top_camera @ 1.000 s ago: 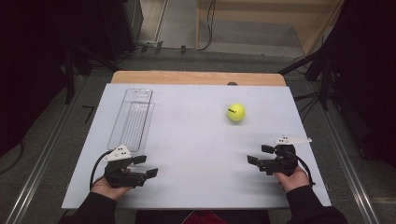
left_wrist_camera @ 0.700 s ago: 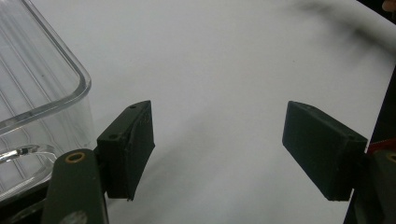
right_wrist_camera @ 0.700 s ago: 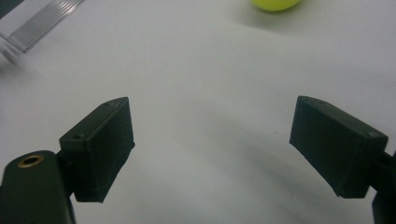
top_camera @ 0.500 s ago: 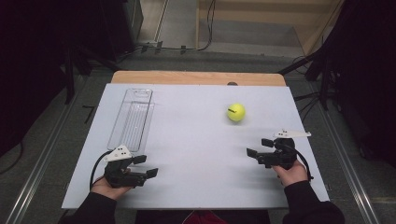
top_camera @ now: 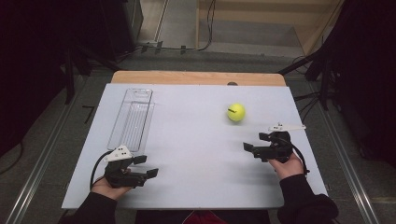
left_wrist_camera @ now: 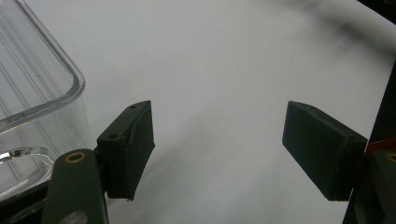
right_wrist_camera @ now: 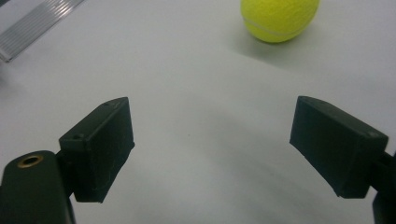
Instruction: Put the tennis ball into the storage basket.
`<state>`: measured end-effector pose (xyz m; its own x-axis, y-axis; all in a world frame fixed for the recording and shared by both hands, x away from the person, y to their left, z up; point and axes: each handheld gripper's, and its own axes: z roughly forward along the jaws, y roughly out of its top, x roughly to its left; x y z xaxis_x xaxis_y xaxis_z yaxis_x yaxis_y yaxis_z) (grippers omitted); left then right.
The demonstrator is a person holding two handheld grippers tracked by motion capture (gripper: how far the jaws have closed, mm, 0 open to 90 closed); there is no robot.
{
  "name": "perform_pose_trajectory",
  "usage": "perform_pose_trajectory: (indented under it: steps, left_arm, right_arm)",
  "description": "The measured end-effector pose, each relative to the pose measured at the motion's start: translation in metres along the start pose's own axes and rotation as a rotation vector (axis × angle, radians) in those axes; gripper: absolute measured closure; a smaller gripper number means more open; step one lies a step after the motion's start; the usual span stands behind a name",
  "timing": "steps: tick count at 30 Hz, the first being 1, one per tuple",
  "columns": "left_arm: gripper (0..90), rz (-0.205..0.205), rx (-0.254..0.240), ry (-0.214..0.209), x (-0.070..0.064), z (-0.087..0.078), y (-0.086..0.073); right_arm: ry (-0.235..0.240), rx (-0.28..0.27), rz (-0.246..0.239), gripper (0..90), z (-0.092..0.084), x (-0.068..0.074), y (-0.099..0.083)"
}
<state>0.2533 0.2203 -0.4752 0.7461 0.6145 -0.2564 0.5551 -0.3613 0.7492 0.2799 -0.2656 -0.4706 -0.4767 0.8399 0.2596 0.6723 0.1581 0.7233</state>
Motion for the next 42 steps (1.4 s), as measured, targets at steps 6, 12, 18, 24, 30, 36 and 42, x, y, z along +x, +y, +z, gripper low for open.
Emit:
perform_pose_trajectory:
  steps: [6,12,18,24,30,36,42]
  left_arm:
    - [25.4,0.001,-0.003,0.005,0.000,0.000,0.000]
    - [25.4,-0.004,-0.003,-0.003,0.000,0.001,0.000]
    - [25.4,-0.008,0.001,-0.007,0.001,0.001,0.000]
    - [25.7,-0.011,-0.007,-0.003,0.001,0.001,0.001]
    - [25.6,-0.009,-0.004,-0.003,0.001,0.001,0.000]
    - [25.6,-0.006,0.002,-0.006,0.001,0.002,0.000]
    - [25.6,-0.006,0.002,-0.007,0.001,0.002,0.000]
  right_arm:
    - [-0.022,0.034,-0.044,0.0,0.006,-0.001,0.006]
    - [-0.036,0.029,-0.026,0.0,0.009,-0.005,0.014]
    - [-0.028,0.036,-0.025,0.0,0.014,-0.006,0.024]
    - [-0.021,0.045,-0.028,0.0,0.020,-0.008,0.034]
    - [-0.029,0.051,-0.027,0.0,0.022,-0.011,0.041]
    - [-0.033,0.053,-0.027,0.0,0.024,-0.015,0.049]
    - [-0.031,0.076,-0.027,0.0,0.028,-0.018,0.058]
